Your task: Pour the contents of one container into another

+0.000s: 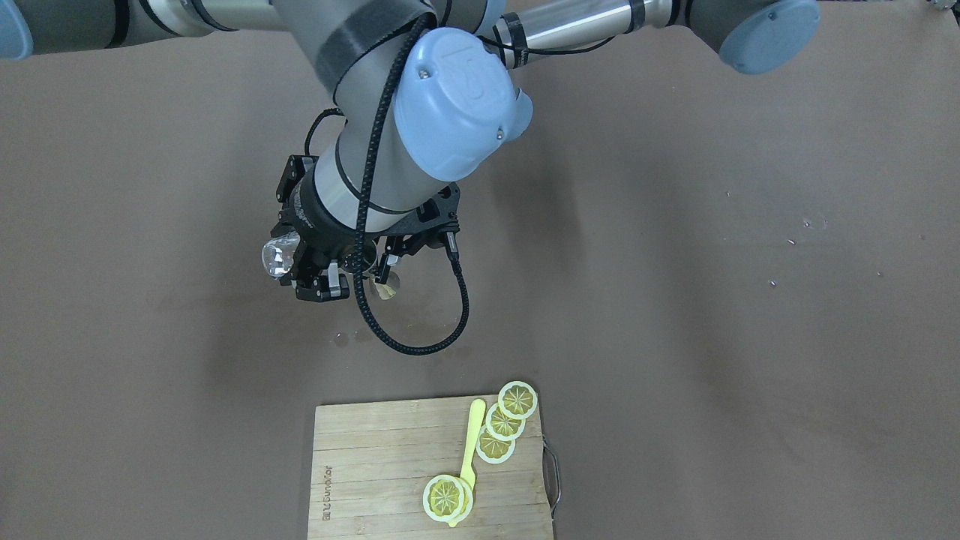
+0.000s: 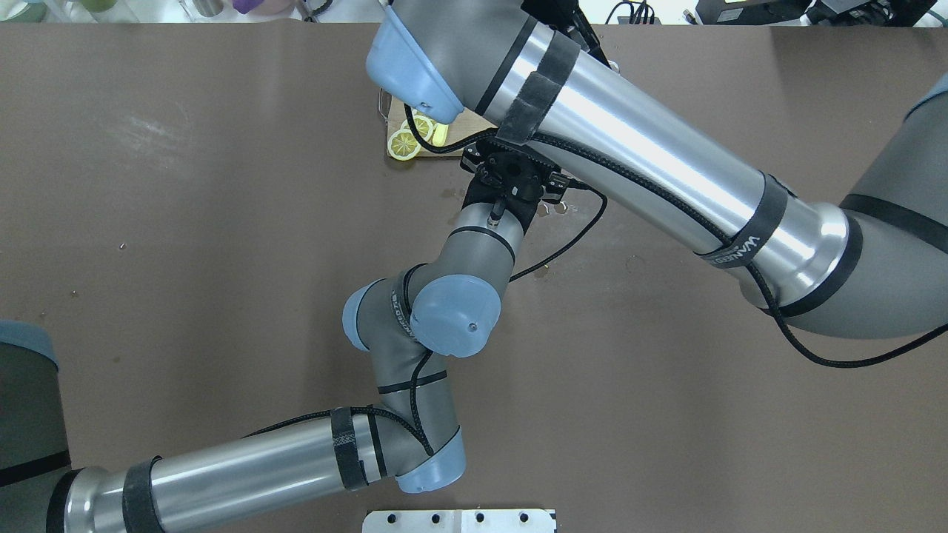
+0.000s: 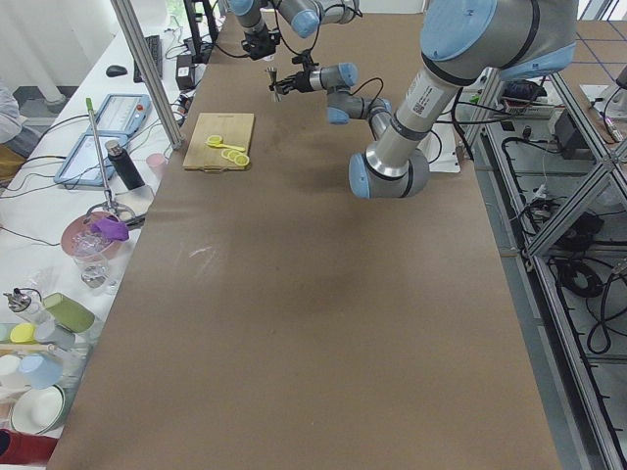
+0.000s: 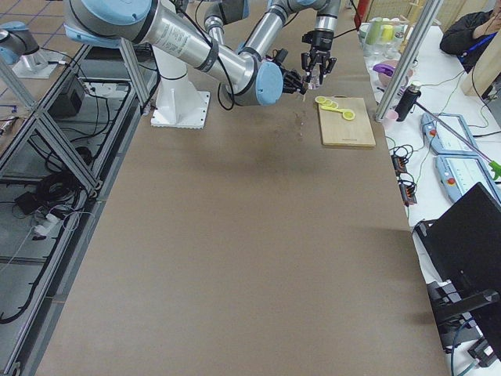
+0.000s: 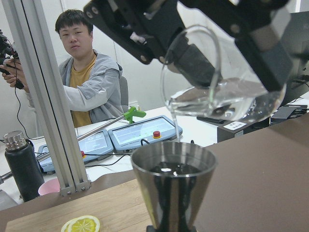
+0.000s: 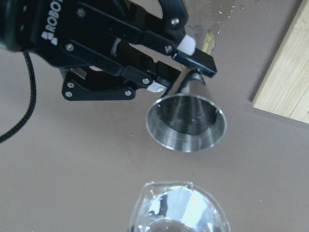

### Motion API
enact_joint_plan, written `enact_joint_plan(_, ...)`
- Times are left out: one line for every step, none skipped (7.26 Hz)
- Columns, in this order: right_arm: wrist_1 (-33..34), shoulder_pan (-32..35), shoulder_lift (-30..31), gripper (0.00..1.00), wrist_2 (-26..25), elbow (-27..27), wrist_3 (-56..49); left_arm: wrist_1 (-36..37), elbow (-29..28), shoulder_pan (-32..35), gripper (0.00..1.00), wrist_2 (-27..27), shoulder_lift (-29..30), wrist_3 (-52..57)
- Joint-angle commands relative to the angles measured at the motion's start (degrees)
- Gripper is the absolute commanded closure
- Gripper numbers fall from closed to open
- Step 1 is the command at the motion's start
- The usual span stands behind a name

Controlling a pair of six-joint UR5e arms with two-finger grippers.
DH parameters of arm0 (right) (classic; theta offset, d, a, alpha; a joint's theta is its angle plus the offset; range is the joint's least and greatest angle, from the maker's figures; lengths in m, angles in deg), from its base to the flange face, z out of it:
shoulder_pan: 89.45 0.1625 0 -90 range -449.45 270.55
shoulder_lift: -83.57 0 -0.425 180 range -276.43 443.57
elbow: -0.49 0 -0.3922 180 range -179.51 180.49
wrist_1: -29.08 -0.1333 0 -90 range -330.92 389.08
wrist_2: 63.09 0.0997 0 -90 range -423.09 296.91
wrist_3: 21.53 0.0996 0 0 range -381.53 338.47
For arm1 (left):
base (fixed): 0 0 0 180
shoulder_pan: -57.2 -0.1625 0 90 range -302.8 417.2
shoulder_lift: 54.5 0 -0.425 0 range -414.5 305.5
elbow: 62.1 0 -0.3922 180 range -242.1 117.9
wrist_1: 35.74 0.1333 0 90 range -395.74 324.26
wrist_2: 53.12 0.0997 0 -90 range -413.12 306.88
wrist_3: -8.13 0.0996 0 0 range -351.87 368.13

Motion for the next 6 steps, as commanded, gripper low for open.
enact_joint_plan(-2.8,2.8,3.7,1.0,4.7,4.8,-0.5,0.0,0.3,0.0,1.0,0.0,0.0,0.0)
enact_joint_plan(-3.2,3.7,5.8,1.0,6.4,7.8,-0.5,0.0,0.3,0.0,1.0,0.0,-0.1,0.0)
enact_joint_plan(-4.6,4.7,7.6,1.0,7.4,10.2,-0.3,0.0,0.4,0.0,1.0,0.0,-0.1,0.0)
enact_joint_plan(-6.2,6.4,9.5,1.0,9.8,12.4,-0.1,0.0,0.3,0.2,1.0,-0.1,-0.2,0.0)
enact_joint_plan(-7.8,7.6,11.6,1.0,11.2,15.0,0.0,-0.1,0.5,0.2,1.0,-0.1,-0.2,0.0)
enact_joint_plan(-9.5,8.9,14.7,1.0,12.3,18.4,0.2,-0.2,0.4,0.2,1.0,-0.1,-0.2,0.0)
